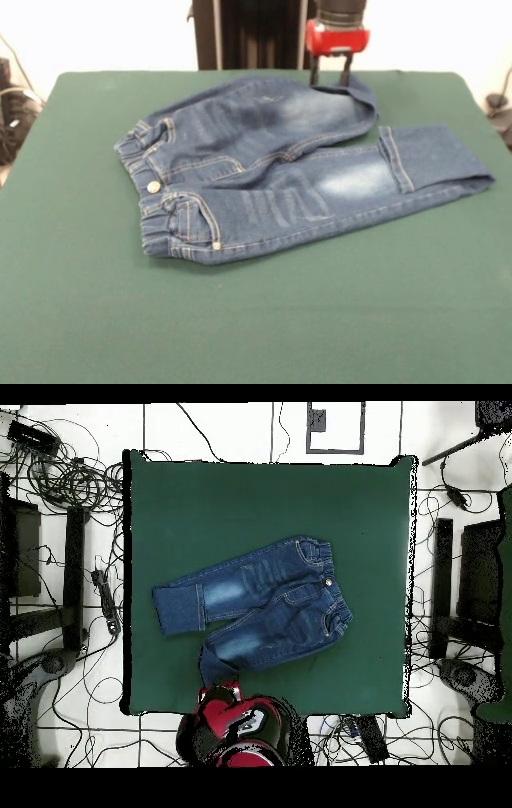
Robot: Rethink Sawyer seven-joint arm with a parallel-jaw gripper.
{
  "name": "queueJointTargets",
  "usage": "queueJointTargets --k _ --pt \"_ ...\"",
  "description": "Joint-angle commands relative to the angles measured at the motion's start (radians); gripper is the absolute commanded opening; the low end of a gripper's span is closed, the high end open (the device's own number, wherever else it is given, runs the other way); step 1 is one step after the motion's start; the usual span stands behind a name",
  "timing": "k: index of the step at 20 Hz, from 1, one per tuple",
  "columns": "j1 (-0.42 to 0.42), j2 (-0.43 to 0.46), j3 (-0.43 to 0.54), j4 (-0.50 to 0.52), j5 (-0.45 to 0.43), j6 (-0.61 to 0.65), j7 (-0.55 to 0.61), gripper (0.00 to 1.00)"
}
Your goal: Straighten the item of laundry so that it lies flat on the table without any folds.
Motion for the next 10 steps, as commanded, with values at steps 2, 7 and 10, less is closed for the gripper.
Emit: queueJointTargets --k 2,7,10 --pt "0.012 0.159 0.103 -0.226 0.094 -0.035 0.123 1.0" --pt "0.025 0.215 0.079 -0.241 0.089 -0.098 0.121 1.0" --pt "0.033 0.23 0.066 -0.234 0.1 -0.151 0.133 1.0"
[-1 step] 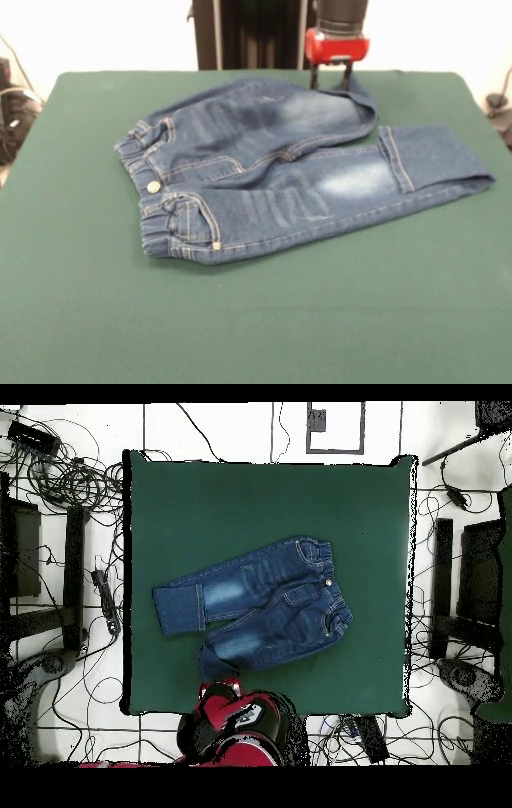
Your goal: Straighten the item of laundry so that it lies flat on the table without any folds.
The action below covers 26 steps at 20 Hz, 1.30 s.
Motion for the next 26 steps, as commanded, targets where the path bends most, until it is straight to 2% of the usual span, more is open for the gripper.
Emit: queueJointTargets --k 1,2,6,9,13,16,20,26 --pt "0.019 0.202 0.076 -0.204 0.103 -0.151 0.144 1.0" --pt "0.012 0.204 0.079 -0.194 0.113 -0.167 0.158 0.0" --pt "-0.011 0.19 0.106 -0.19 0.101 -0.1 0.151 0.0" --pt "-0.011 0.179 0.111 -0.168 0.107 -0.097 0.154 0.0" --pt "-0.023 0.105 0.119 -0.11 0.081 -0.06 0.147 0.0" --pt "-0.011 0.004 0.105 -0.033 0.089 -0.002 0.152 0.0" --pt "0.018 -0.187 0.067 0.07 0.107 0.138 0.137 0.0" --pt "0.026 -0.395 0.082 0.165 0.123 0.3 0.128 0.0"
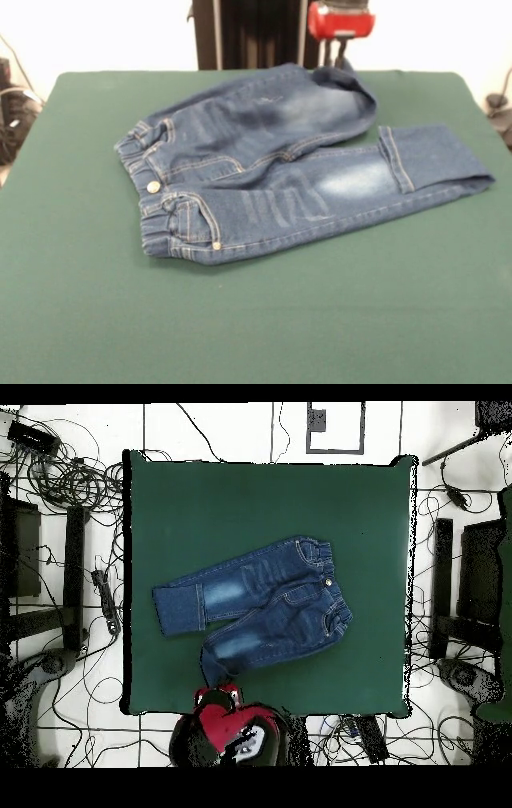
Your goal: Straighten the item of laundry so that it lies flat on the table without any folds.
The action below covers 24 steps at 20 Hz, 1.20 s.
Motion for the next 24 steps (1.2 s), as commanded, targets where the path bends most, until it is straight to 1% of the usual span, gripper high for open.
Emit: queueJointTargets --k 1,4,6,11,13,18,19,20,22,24 --pt "0.039 -0.251 0.075 0.077 0.102 0.25 0.131 0.0" --pt "0.085 -0.252 0.051 0.065 0.128 0.276 0.15 0.0" --pt "0.12 -0.212 0.027 0.038 0.147 0.269 0.168 0.0" --pt "0.182 -0.049 -0.029 -0.054 0.216 0.21 0.206 0.0" --pt "0.209 -0.003 -0.061 -0.076 0.254 0.195 0.217 0.0" --pt "0.377 0.099 -0.267 -0.154 0.353 0.212 0.21 0.0" --pt "0.41 0.133 -0.308 -0.169 0.377 0.21 0.212 0.0" --pt "0.41 0.153 -0.317 -0.173 0.386 0.197 0.21 0.0" --pt "0.38 0.186 -0.303 -0.179 0.393 0.154 0.198 0.0" --pt "0.384 0.211 -0.311 -0.188 0.413 0.135 0.196 0.0"
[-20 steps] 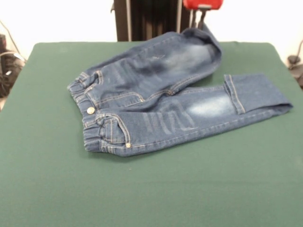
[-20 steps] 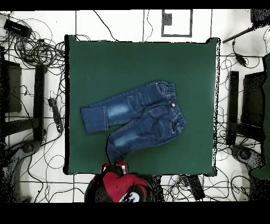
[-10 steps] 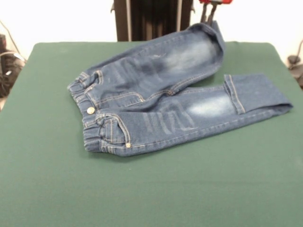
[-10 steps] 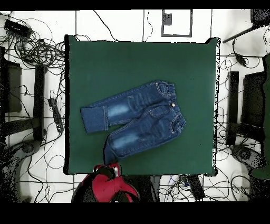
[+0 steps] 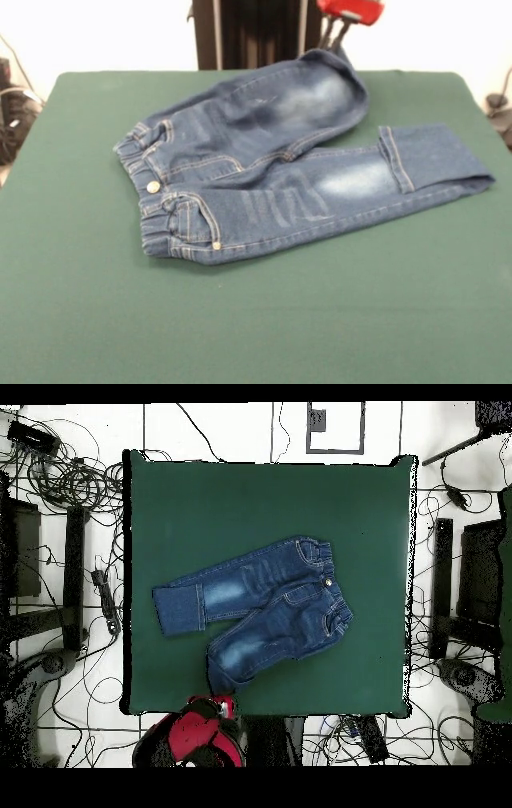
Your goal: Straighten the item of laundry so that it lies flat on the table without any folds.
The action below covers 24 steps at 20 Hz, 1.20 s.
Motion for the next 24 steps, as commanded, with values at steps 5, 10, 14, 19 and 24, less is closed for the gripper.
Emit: queueJointTargets --k 5,10,14,19,24 --pt "0.126 0.173 -0.15 -0.145 0.206 0.03 0.216 0.0" --pt "0.167 0.168 -0.171 -0.15 0.266 0.092 0.214 0.0" --pt "0.183 0.152 -0.164 -0.14 0.297 0.113 0.211 0.0" --pt "0.179 0.065 -0.167 -0.12 0.282 0.186 0.168 0.0" --pt "0.275 0.025 -0.317 -0.15 0.249 0.355 0.13 0.0"
